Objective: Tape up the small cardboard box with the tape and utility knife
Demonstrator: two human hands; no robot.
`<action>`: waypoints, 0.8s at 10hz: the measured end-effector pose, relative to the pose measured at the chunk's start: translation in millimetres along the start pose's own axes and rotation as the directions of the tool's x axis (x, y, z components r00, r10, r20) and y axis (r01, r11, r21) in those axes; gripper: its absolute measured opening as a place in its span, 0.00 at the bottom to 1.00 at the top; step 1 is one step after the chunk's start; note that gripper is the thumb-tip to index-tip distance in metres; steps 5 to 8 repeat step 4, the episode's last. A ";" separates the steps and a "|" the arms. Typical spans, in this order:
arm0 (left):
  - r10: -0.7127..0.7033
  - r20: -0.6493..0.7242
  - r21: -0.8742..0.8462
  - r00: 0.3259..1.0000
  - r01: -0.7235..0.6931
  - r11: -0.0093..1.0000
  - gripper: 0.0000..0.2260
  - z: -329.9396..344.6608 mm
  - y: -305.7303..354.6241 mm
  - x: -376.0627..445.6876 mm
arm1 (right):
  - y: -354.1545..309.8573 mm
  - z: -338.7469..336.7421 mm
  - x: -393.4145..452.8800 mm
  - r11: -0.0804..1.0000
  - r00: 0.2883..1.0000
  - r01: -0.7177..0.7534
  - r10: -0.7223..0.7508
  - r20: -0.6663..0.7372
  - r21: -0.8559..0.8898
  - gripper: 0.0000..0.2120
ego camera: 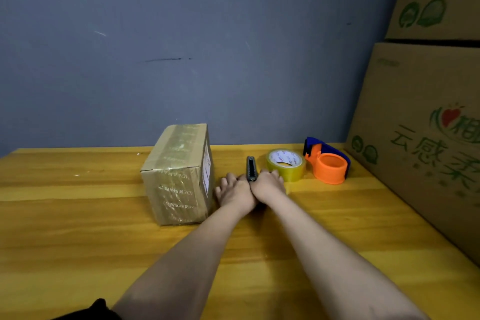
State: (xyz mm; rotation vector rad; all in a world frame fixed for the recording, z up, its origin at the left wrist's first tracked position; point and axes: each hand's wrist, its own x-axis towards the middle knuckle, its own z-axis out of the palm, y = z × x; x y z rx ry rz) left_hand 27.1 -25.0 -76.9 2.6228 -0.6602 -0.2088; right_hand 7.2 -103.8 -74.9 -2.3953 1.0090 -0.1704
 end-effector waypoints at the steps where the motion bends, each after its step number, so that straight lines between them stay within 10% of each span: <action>1: -0.035 0.075 0.008 0.997 0.035 0.999 0.20 -9.3 3.7 -11.6 | 0.3 -7.5 -12.4 0.999 0.999 -0.004 0.006 0.044 -0.040 0.26; 8: 0.080 0.070 -0.173 0.994 -0.067 0.983 0.16 -55.3 6.0 -54.8 | -7.4 -40.7 -49.1 0.984 0.987 0.117 -0.130 0.095 0.136 0.12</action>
